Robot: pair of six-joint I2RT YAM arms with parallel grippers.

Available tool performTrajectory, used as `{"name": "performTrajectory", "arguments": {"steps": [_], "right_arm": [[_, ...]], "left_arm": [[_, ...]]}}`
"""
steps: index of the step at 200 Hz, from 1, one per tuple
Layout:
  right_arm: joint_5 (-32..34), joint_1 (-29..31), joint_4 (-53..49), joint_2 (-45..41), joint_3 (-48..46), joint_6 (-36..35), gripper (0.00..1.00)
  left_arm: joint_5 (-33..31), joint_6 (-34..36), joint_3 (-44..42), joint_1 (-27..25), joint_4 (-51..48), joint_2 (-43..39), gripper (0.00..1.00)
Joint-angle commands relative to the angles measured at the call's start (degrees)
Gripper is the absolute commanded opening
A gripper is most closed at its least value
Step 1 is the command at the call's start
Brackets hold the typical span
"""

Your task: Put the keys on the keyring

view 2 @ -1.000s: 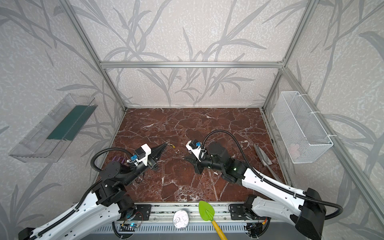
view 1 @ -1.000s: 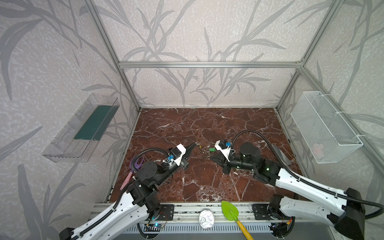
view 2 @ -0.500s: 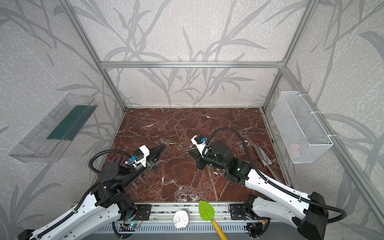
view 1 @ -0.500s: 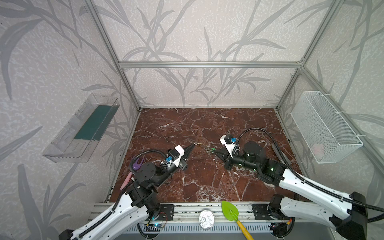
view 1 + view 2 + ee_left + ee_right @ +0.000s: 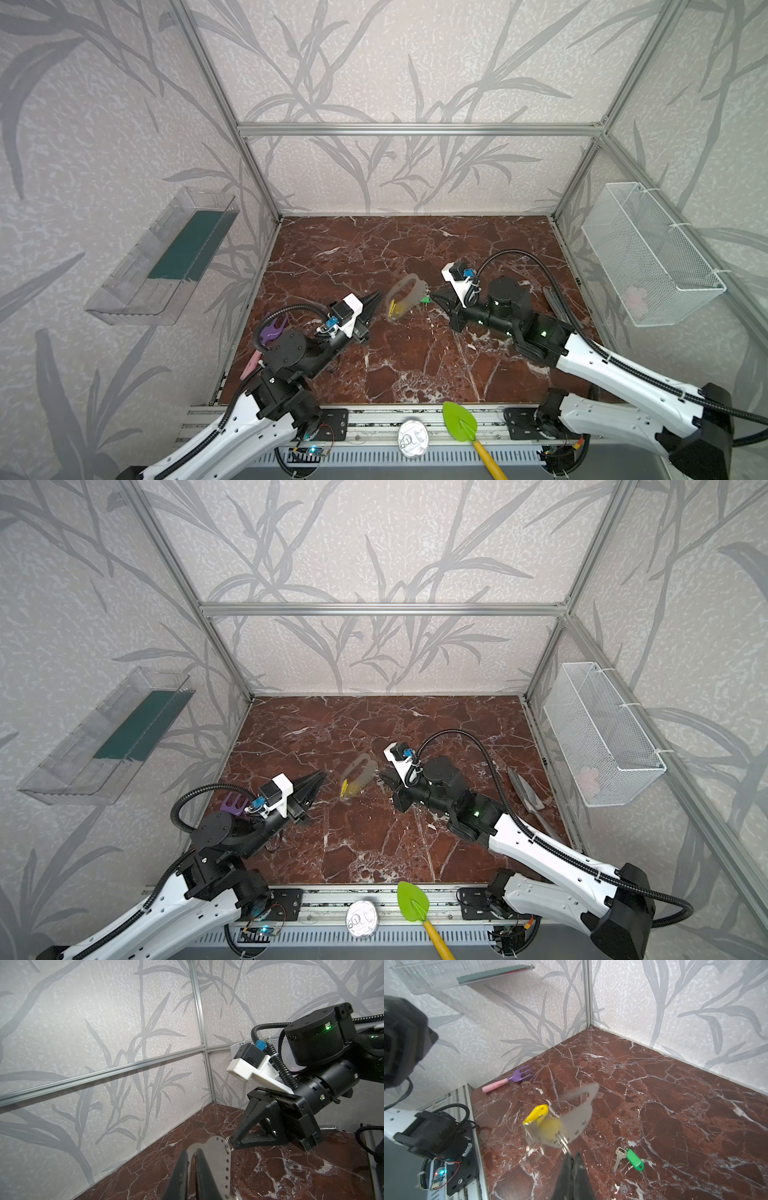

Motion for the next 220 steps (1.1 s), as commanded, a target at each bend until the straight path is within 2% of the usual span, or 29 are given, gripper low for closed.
{"name": "performTrajectory", "arguments": {"steps": [1, 51, 130, 150, 190, 220], "right_arm": [[-0.04, -1.53, 0.83, 0.73, 2.13, -1.47, 0.00], [-2.51, -2.82, 3.58, 0.59, 0.64, -7.94, 0.00], [-18.86, -4.59, 10.47, -0.90, -3.37, -21.14, 0.00], [-22.18, -4.55, 11.04, -1.69, -4.17, -23.83, 0.00], [-24.41, -4.55, 10.64, -3.30, -4.67, -26.21, 0.00], [-25.11, -4.54, 9.43, -3.30, -4.24, -26.90, 0.00]], "left_arm": [[-1.06, -0.76, -0.88, 0.04, -0.48, -0.47, 0.13], [0.38, -1.44, 0.42, 0.07, -3.93, 0.00, 0.14], [5.76, -2.06, 4.12, 0.06, -8.13, 8.67, 0.17], [9.22, -2.42, 4.72, 0.03, -7.89, 10.39, 0.17], [16.11, -3.37, 6.05, 0.07, -7.64, 13.91, 0.17], [18.05, -3.90, 6.30, 0.02, -6.57, 15.41, 0.19]]}}
